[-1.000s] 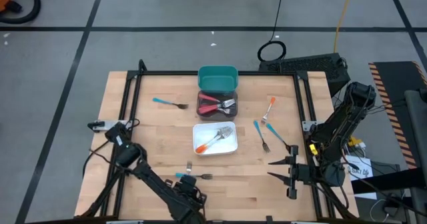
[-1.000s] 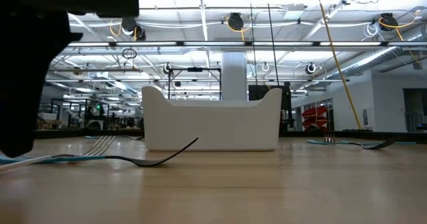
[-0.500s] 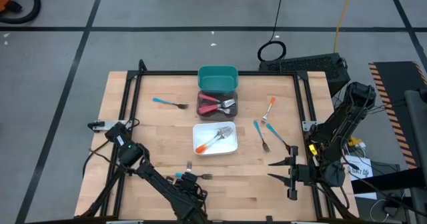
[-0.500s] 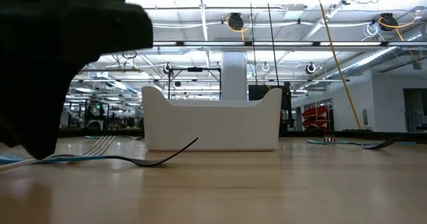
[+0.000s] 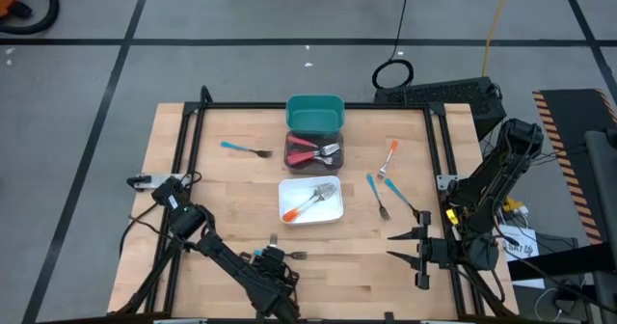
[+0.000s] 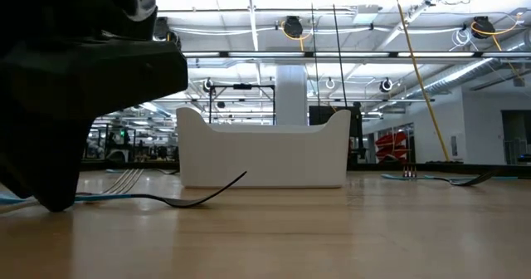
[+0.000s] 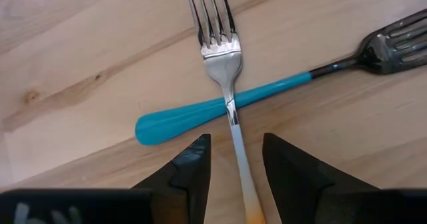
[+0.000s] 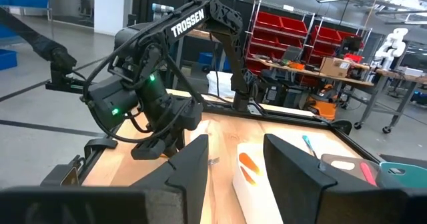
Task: Sort silverware by color (type)
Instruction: Put the bottom orange fork into the white bin
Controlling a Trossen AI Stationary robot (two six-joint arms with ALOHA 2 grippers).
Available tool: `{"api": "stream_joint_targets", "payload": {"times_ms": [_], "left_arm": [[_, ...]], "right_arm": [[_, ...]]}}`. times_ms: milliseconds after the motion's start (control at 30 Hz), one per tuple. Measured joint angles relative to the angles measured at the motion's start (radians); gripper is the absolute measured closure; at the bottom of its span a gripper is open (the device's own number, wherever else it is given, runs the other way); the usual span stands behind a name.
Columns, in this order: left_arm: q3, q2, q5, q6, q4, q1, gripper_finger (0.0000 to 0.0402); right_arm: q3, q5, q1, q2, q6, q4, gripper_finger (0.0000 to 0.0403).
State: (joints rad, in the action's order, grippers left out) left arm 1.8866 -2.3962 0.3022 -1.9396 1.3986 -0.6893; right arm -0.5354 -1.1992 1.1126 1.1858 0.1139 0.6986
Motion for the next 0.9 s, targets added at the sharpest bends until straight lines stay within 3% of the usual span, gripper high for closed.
{"api": "stream_joint_targets", "payload": {"times_ms": [133, 333, 533, 733, 900], "left_arm": [[0.000, -0.001, -0.004, 0.001, -0.011, 0.002, 0.0298], [0.000, -0.003, -0.011, 0.040, -0.022, 0.012, 0.0388], [0.020, -0.006, -0.017, 0.079, 0.003, 0.020, 0.0397], [0.139, -0.018, -0.015, 0.083, 0.129, 0.009, 0.0400], [0.241, -0.015, 0.046, 0.181, 0.169, -0.008, 0.0400]], "right_arm": [[0.000, 0.000, 0.000, 0.000, 0.001, 0.000, 0.0262], [0.000, 0.000, 0.000, 0.000, 0.003, 0.000, 0.0262], [0.000, 0.000, 0.000, 0.000, 0.012, 0.000, 0.0262], [0.000, -0.003, 0.000, 0.000, 0.056, 0.019, 0.0262], [0.000, -0.009, -0.001, 0.000, 0.118, 0.075, 0.0262]]}}
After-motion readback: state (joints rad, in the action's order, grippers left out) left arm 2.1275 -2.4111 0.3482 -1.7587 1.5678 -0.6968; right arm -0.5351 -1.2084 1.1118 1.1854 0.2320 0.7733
